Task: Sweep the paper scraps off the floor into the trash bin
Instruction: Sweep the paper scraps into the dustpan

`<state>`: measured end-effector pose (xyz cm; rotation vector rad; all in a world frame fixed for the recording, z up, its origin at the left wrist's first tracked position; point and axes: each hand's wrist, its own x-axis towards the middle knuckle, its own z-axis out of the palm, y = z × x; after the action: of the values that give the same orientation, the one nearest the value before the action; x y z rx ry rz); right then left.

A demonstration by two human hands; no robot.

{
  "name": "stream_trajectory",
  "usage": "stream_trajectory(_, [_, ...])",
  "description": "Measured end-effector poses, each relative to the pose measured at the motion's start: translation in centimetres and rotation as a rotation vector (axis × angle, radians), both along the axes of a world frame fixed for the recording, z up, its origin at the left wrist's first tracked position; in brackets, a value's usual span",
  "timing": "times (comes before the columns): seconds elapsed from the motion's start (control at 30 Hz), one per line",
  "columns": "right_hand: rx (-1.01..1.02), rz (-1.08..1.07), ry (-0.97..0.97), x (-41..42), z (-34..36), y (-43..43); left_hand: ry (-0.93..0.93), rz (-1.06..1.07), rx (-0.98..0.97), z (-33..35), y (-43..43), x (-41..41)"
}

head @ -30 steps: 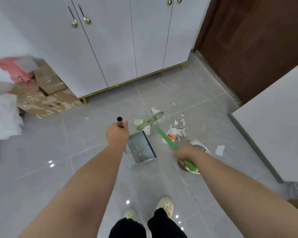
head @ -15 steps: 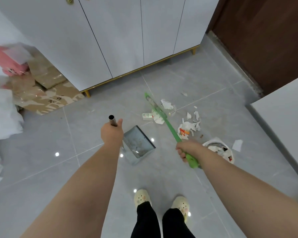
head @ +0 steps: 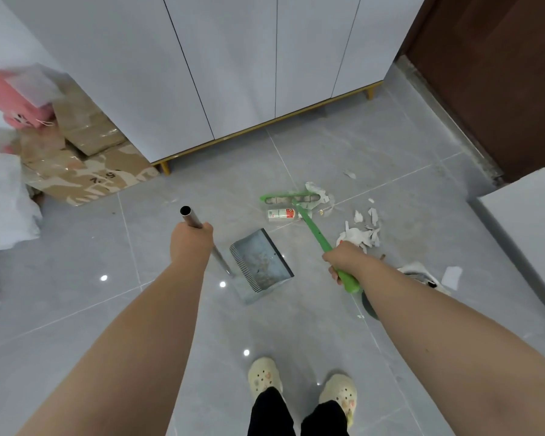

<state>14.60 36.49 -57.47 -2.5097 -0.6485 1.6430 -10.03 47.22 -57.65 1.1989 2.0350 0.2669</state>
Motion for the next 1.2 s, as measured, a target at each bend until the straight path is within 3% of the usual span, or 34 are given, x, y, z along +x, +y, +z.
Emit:
stream_trajectory(0.2, [-0.142,0.515,-0.188,-2.6,-3.4,-1.4,0.02,0.061,0.035,-1.3,-1.7,-0.3])
stream_trajectory(0.3, [-0.194,0.613,-0.127,-3.8,-3.4,-4.0,0.013,0.088,0.046,-1.2,-2.2,0.1])
stream_trajectory(0.4, [-0.191,0.437,0.013,-4.0,-2.1,-6.0,0.016,0.093,0.041,-0.7,-2.3,0.5])
stream_trajectory(0.7, [-0.226,-0.512,0.664,1.2,4.9,-6.6,-0.028,0.076,0.027,0.1,-4.2,1.2])
stream_trajectory(0.87, [-0.152,-0.517,0.676,2.1,6.3,-6.8,-0.021,0.065,0.016,0.3,-4.8,1.4])
stream_trajectory(1.03, [-0.152,-0.703,0.75,2.3,5.9,-5.3,-0.017,0.09,0.019,0.2,-4.8,1.3])
stream_trajectory(1.1, [-0.148,-0.693,0.68,2.0,4.9,-5.4,-0.011,0.093,0.02,0.1,-4.8,1.1])
stream_trajectory(1.2, [-0.109,-0.528,0.422,1.5,3.3,-6.1,-0.022,0.107,0.023,-0.3,-4.5,1.2])
